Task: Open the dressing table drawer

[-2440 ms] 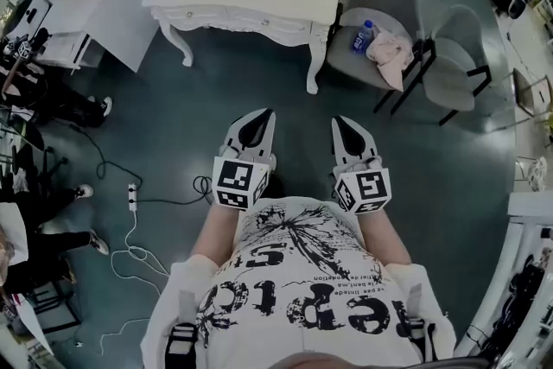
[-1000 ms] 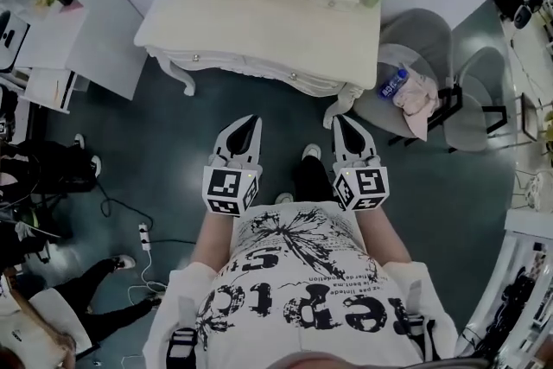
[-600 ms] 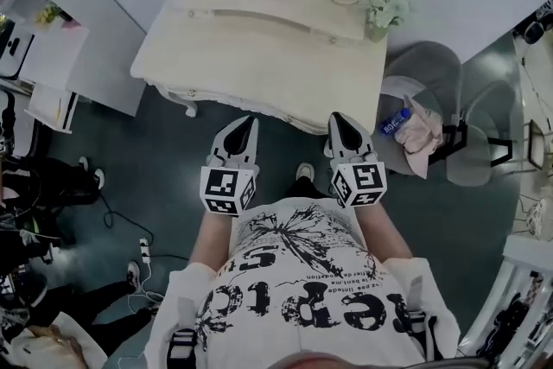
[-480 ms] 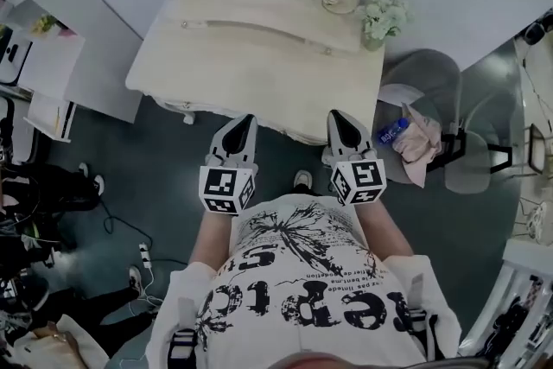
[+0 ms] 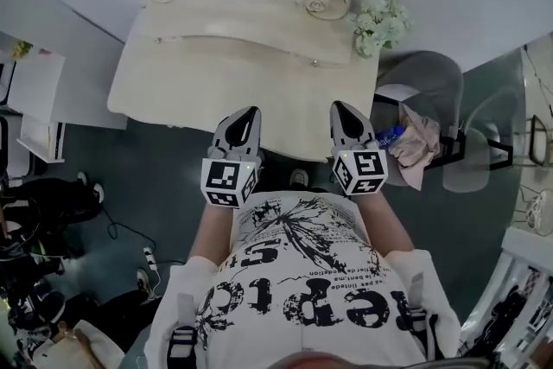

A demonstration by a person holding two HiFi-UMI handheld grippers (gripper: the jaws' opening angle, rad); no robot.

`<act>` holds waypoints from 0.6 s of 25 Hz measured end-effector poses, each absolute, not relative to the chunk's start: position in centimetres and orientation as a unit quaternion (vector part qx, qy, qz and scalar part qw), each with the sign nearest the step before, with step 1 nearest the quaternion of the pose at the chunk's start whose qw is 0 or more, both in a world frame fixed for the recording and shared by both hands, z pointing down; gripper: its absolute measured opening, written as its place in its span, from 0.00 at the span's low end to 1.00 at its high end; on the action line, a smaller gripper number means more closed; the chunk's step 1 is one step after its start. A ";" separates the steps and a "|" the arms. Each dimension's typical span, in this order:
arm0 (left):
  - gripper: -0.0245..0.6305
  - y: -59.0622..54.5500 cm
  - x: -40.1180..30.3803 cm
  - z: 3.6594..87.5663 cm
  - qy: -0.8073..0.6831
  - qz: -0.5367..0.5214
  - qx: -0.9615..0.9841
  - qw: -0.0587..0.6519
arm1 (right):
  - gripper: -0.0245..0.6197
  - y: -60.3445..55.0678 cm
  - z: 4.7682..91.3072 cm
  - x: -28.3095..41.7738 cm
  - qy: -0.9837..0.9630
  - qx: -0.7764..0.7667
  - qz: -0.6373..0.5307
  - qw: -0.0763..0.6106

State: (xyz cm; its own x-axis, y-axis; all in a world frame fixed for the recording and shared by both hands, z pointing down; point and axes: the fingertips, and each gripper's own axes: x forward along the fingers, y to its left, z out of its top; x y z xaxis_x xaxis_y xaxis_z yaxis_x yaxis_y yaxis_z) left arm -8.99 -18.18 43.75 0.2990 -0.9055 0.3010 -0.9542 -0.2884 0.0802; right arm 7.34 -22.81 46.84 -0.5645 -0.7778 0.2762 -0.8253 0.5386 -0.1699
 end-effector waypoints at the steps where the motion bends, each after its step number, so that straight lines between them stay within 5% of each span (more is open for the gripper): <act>1: 0.07 -19.0 -8.9 44.1 -0.577 0.102 0.801 0.126 | 0.07 -23.4 47.4 7.5 -0.868 0.466 0.146 0.088; 15: 0.07 -30.8 -12.4 48.1 -0.481 0.120 0.858 0.135 | 0.07 -31.6 56.6 4.8 -0.798 0.548 0.193 0.160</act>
State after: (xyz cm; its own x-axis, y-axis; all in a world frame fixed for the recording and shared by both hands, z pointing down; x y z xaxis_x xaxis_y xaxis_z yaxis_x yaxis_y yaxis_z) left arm -12.39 -30.79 48.10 0.5091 -0.7929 0.3349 -0.8573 -0.5015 0.1162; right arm 4.81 -31.62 56.56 -0.3487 -0.8128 0.4667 -0.9362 0.3253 -0.1330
